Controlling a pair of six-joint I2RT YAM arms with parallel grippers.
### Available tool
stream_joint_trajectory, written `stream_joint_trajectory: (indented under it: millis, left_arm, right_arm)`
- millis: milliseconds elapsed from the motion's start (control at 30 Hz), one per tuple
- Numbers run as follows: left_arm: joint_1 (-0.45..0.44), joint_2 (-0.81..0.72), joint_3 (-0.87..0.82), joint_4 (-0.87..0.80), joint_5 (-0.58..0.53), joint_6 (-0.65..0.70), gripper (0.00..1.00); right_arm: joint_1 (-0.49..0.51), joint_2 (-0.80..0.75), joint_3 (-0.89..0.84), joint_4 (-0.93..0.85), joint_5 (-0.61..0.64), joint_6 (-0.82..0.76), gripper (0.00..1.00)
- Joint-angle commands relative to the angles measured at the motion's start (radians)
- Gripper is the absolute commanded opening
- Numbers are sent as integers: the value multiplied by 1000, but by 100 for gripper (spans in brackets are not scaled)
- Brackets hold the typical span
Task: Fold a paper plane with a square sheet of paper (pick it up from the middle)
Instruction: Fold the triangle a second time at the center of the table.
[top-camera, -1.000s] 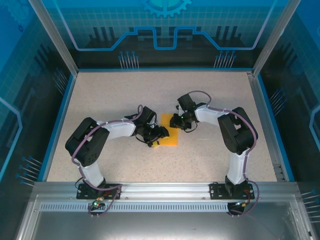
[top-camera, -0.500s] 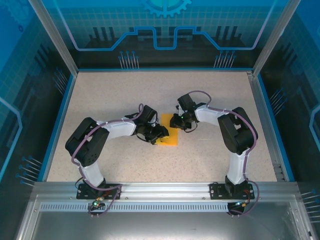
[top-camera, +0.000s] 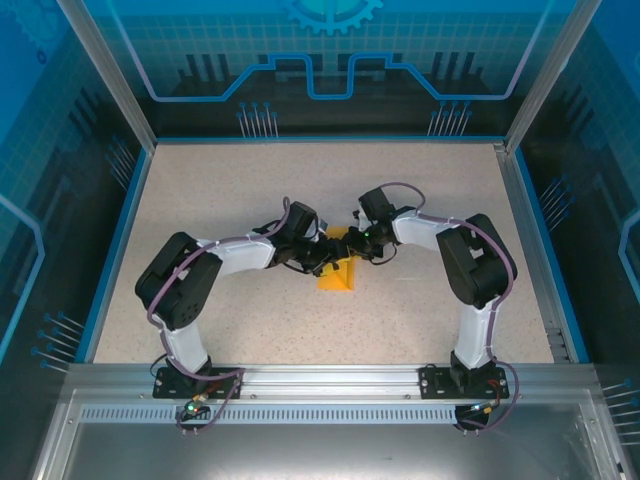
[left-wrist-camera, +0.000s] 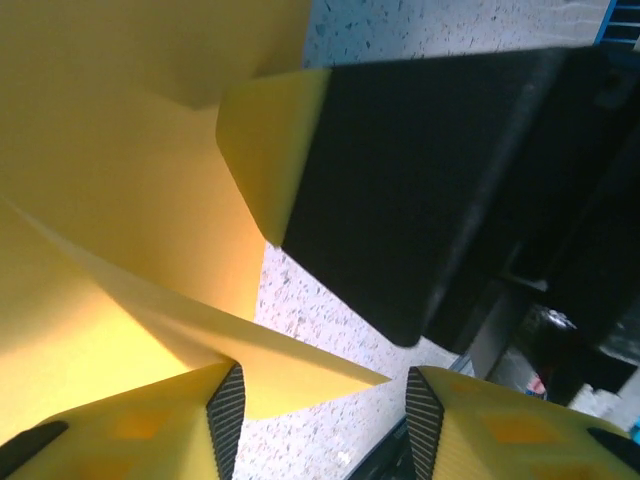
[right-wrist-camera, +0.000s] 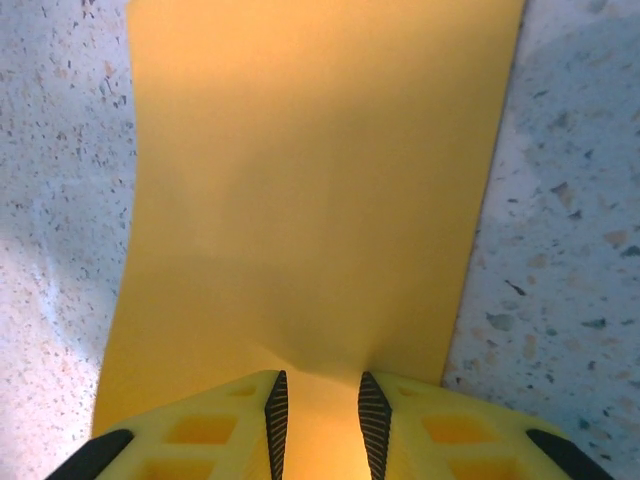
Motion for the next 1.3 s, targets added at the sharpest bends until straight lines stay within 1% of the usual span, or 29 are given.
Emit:
stream_joint_trajectory:
  millis: [0,100,200,300,433,533,633,800,900,1133,1267]
  left_arm:
    - [-8,19,5,49,15,12,50]
    - [-6,29,-6,61,8,24,50]
    - [-8,30,-16,75,1,22,46]
    - [-6,34,-20,67,-12,27,39]
    - [-7,45,-24,66,-17,25,30]
    - [-7,52,-23,63,-20,25,25]
    - [-6,55,-22,59,-23,26,21]
    - [-7,55,-21,53,-27,26,19]
    - [-6,54,-20,48,-30,26,18]
    - [-5,52,-18,42,-27,30,17]
    - [-6,56,-5,30,-27,40,17]
  right_arm:
    - [-30,9,-43,-8,-89,16,30]
    - [-62,-49,-59,22,-142,17,33]
    - [-101,-116,-94,50,-184,16,36]
    - [-132,-188,-137,48,-197,-7,36]
    - [-143,-256,-214,58,-217,-52,36]
    - [-134,-261,-245,86,-267,-64,37]
    - [-110,-247,-240,82,-269,-81,38]
    - [-80,-206,-215,82,-289,-96,38]
    - [-72,-183,-200,73,-283,-97,35]
    - [-72,-154,-185,69,-240,-92,16]
    - [-71,-143,-174,70,-227,-98,11]
